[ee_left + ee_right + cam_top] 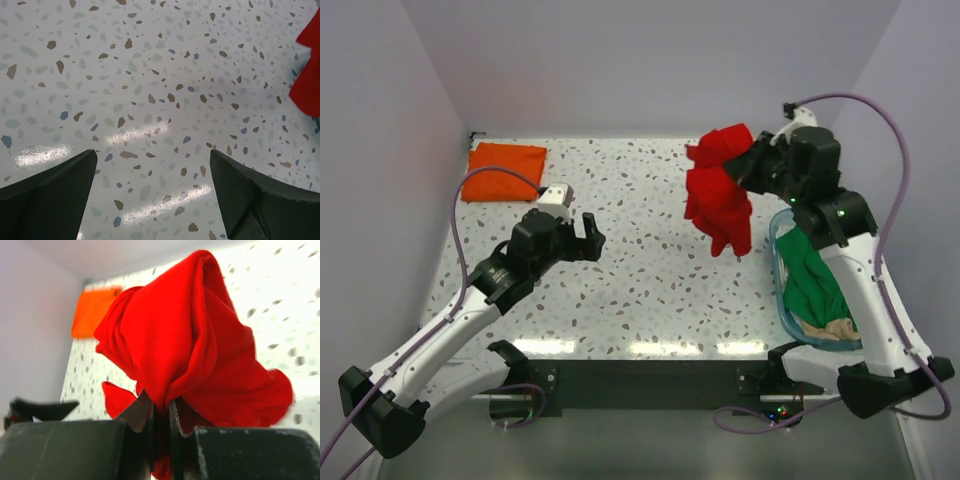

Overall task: Fold and stack the t-shirts
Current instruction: Move the tshirt to the center of the board, then flatten the tshirt out

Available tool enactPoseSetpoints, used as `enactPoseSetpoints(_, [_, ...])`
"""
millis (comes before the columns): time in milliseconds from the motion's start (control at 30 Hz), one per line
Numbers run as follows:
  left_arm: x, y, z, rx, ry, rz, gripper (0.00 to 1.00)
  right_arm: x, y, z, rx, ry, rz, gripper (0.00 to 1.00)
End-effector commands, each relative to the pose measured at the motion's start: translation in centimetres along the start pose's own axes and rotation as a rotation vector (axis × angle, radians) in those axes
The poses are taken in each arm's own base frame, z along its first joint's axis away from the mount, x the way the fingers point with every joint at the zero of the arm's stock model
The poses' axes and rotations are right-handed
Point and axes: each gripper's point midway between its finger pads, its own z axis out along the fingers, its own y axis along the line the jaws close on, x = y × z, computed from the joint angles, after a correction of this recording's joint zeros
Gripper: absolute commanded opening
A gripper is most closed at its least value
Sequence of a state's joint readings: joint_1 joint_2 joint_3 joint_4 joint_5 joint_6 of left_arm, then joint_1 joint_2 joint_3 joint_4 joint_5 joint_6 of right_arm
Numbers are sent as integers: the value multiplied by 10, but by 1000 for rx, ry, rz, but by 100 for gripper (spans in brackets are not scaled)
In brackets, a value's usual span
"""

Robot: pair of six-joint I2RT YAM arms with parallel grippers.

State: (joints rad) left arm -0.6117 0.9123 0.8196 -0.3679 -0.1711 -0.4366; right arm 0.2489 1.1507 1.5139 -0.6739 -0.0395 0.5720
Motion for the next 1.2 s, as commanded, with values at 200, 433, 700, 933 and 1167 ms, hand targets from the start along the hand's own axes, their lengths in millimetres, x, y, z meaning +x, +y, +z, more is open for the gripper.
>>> enactPoseSetpoints(200, [8, 31, -2, -169, -27, -150, 100, 118, 63, 82, -120, 311, -189, 51])
enactPoseSetpoints(433, [64, 32, 22, -167, 78, -286, 89, 179, 3, 77, -14, 382, -195, 78])
enactPoseSetpoints(700, [128, 35, 49, -189, 226, -374, 76, 300, -40, 65, -20, 583, -144, 74])
enactPoseSetpoints(933, [166, 62, 46, -328, 271, -425, 83, 340, -53, 69, 8, 599, -133, 74])
enactPoseSetpoints(1167, [190, 70, 51, -361, 313, -419, 81, 358, -54, 83, 14, 626, -112, 63])
